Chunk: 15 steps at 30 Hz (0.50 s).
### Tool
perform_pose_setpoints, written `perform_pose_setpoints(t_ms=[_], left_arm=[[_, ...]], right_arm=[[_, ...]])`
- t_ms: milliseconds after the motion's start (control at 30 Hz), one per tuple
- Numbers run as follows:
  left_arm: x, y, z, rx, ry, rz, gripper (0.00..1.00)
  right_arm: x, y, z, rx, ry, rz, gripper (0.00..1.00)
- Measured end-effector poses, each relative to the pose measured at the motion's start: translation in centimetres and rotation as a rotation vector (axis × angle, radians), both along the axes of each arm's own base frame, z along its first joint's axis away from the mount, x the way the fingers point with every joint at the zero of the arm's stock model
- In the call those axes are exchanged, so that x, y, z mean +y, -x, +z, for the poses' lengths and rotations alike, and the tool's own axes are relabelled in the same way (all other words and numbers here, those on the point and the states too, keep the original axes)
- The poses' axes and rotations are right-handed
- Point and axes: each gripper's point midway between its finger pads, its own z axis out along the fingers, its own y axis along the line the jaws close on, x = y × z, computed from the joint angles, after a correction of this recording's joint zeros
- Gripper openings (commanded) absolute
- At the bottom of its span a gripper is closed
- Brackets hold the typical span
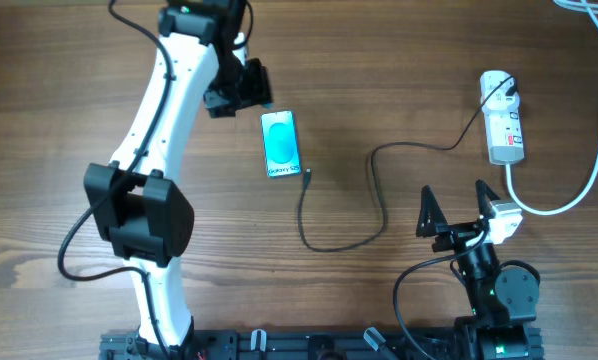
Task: Plug charger to phone and switch on socket
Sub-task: 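Move the left gripper forward over the light-blue phone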
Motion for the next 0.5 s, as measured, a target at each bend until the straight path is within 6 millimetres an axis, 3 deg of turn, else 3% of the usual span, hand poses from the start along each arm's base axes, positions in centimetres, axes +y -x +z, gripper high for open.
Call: perform_pose_setpoints(t_ms=[367,500], left_arm=[[-2.8,1.1,-7.7,0.015,-0.03,-0.021,1.0],[-2.9,1.2,-9.5,-0.001,-0.066,0.006,1.0]], right_arm=[[0.0,0.0,0.0,0.0,0.0,0.0,1.0],[0.0,0.0,0.0,0.0,0.0,0.0,1.0]])
